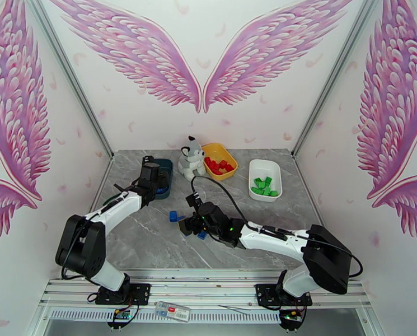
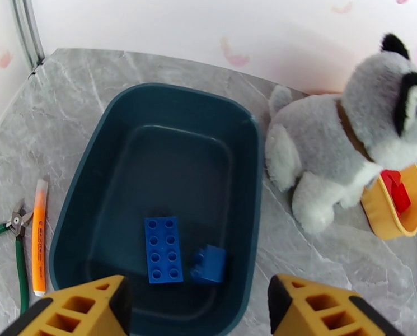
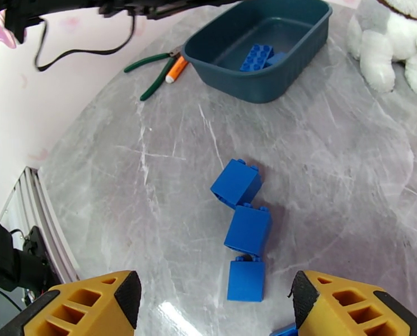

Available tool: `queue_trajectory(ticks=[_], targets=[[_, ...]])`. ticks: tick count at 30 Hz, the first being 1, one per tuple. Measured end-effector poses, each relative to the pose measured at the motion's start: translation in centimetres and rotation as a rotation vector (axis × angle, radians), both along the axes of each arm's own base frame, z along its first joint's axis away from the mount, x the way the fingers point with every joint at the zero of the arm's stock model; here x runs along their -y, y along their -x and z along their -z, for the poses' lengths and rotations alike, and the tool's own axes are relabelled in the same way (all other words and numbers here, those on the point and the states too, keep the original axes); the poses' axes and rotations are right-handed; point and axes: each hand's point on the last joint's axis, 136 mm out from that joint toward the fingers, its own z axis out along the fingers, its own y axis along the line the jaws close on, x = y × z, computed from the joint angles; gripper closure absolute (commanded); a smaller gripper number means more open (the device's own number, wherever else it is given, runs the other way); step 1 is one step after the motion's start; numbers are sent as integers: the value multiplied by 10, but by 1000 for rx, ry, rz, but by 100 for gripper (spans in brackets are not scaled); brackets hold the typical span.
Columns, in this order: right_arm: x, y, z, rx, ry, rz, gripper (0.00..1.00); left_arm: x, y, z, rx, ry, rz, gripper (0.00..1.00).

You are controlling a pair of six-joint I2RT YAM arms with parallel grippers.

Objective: Sort the legos into containers by color

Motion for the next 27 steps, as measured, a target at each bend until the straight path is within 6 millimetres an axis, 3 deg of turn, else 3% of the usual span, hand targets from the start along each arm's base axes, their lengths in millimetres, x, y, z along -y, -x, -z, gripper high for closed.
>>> queue_trajectory(ticks=[4,8,17,21,27], targets=[[5,0,1,10,10,10,15,6,21,-14,28,-13,20,24],[12,1,3,22,26,23,13,13,42,-13,26,-27,47,23],[28,3,6,41,45,53,13,39,90,15,-66,-57,160,26],[34,5,10,41,57,62,13,46,107,37,-132,-52,197,36],[39,7,17,34,74,67,13,54,117,69,-222,-58,217,40]])
